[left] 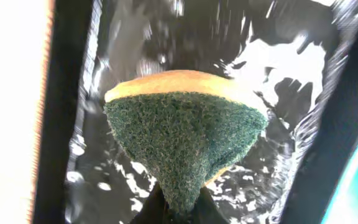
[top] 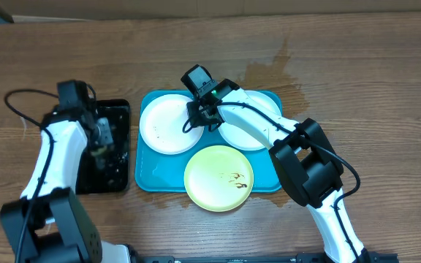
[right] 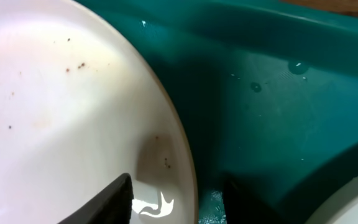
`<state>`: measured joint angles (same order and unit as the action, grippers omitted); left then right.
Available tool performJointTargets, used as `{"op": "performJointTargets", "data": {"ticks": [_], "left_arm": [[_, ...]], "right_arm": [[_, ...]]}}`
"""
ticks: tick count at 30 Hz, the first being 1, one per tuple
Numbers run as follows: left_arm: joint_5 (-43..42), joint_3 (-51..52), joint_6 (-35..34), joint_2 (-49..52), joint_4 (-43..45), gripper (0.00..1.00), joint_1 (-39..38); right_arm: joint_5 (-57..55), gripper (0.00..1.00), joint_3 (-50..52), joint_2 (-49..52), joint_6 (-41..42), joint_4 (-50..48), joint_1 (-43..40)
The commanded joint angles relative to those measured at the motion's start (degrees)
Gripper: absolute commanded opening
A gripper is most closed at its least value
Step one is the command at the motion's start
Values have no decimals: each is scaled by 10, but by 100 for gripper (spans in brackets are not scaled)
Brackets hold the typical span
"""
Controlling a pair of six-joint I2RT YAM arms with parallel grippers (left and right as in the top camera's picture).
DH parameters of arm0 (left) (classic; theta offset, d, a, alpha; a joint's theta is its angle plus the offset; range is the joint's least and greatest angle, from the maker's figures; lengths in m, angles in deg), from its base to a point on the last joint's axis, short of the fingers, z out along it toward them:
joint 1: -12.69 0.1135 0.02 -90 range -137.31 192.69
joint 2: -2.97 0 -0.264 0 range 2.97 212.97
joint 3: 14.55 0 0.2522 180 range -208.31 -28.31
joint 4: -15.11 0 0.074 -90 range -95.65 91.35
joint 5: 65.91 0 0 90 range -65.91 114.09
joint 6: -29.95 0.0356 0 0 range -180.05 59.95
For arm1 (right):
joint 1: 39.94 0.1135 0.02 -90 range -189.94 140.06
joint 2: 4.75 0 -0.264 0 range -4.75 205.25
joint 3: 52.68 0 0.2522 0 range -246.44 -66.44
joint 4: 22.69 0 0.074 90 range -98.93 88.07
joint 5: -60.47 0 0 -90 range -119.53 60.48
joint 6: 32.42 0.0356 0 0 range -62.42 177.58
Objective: Clean dirty plates on tray and stack at the side
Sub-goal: 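Dip and wet the sponge in the black soapy tray with the left gripper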
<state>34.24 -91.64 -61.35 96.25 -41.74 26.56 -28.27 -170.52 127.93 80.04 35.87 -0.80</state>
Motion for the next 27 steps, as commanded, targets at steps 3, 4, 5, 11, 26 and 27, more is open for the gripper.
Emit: {"op": "performJointTargets", "data": {"ticks": [3,4,5,11,26,27], "left_arm": [[10,-25,35,-18,1,4,-4],[10,-29,46,-18,1,4,-4],[10,-31,54,-18,2,4,-4],[10,-34,61,-18,1,4,-4],[-122,-152,40,-18,-57,4,-74],[-149,-153,24,-18,-53,4,-93]], "right_arm": [[-1,50,12,4,2,7,2],[-1,50,12,4,2,7,2],[-1,50,12,4,2,7,2],[-1,51,12,4,2,7,2],[-1,51,12,4,2,5,2],[-1,51,12,4,2,5,2]]}}
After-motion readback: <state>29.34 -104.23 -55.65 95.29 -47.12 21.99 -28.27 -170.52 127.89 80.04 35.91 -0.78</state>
